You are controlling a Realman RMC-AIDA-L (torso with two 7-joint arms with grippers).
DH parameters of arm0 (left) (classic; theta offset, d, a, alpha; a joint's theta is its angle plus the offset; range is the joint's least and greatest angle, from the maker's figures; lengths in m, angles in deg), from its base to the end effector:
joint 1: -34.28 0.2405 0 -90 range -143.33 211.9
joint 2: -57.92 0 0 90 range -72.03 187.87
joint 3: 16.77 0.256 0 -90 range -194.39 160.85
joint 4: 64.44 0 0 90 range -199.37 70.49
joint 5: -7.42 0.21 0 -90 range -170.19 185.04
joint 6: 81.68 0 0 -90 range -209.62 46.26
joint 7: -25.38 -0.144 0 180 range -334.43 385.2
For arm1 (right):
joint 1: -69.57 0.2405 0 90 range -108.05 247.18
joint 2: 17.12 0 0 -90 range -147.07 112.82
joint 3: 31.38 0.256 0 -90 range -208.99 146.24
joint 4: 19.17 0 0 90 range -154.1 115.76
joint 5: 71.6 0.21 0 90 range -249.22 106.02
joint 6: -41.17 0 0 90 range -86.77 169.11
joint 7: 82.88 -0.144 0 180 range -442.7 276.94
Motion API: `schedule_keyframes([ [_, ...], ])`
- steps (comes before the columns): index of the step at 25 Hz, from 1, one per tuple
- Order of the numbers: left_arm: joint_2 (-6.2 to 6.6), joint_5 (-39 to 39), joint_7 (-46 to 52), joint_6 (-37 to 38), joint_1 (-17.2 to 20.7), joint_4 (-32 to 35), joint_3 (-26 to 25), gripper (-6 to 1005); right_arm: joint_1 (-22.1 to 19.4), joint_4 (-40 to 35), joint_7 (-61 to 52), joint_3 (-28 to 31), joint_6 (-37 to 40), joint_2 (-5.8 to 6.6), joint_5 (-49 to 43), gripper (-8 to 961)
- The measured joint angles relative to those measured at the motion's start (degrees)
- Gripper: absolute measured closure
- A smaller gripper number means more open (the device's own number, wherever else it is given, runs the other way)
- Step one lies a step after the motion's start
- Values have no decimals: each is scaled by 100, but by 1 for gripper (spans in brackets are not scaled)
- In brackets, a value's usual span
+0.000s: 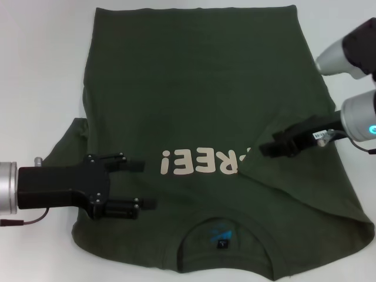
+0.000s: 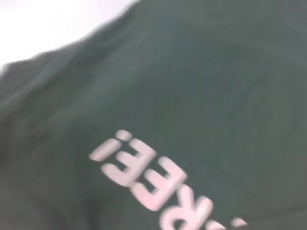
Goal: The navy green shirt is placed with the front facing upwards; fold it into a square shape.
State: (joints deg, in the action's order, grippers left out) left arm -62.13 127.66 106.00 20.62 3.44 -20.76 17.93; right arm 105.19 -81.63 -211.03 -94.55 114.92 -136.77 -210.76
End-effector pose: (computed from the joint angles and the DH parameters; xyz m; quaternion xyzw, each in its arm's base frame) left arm -0.2465 0.3117 0.0146 -0.9497 -0.1774 -0.2509 0.0599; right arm 0.2132 0.3935 0.0087 -0.9202 0.3242 -0.0241 0.2179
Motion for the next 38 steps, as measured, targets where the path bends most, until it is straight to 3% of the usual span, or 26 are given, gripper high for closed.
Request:
schedule_keyframes([
  [5,0,-1,29,-9,-4,0,-31,122,-672,-474,1444,275,508,-3,1148,472],
  [9,0,-18,138,-121,8,0,-53,123,-1148,-386,2832,706,989,7,2110,385],
  [11,0,-31,178,-152,16,0,-64,123,-1313,-204,3528,958,1379,6,2449,287],
  [14,0,-41,256,-171,26,8,-70,123,-1438,206,4441,1348,2048,5,2684,139],
  [20,0,-30,565,-394,54,53,-71,123,-1678,622,5712,1771,3153,-2,2547,16],
  [30,-27,417,2298,-943,289,772,-353,124,-1857,857,6279,1774,3579,-27,2534,22],
  [38,-155,1688,4886,-1265,287,1915,-193,124,-1808,1028,6434,1727,3337,-23,2529,21],
])
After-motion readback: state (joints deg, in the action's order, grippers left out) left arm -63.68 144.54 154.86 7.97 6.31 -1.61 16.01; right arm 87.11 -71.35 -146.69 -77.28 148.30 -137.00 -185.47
